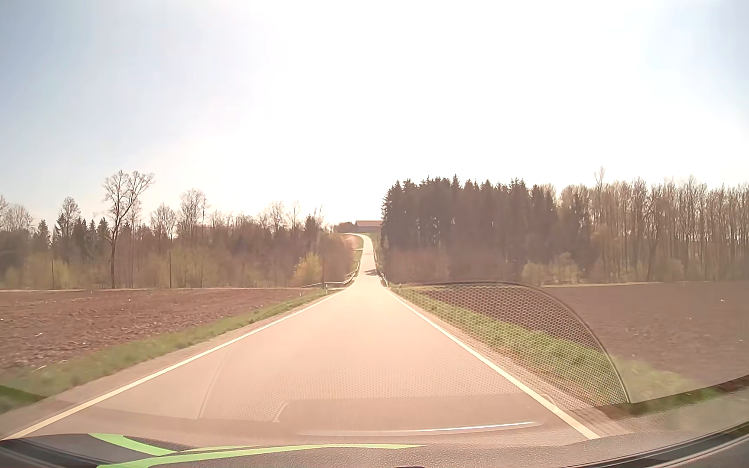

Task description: Follow the waypoints while adhering to traffic rules and regulations

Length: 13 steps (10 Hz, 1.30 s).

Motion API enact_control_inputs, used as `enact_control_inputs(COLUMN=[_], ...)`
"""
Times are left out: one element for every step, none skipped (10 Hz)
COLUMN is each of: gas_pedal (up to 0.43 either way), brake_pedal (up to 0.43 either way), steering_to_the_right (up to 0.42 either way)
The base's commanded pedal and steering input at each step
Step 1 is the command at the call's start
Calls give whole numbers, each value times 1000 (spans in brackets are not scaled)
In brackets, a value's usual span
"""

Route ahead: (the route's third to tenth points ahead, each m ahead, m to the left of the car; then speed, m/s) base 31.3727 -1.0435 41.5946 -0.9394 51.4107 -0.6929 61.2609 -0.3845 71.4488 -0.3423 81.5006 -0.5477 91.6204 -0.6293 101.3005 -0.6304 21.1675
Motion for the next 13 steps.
enact_control_inputs(gas_pedal=[110,110,110,110,110,110,110,110,110,110,110,110,110], brake_pedal=[0,0,0,0,0,0,0,0,0,0,0,0,0], steering_to_the_right=[-3,-2,-1,0,0,0,0,0,0,0,0,0,0])
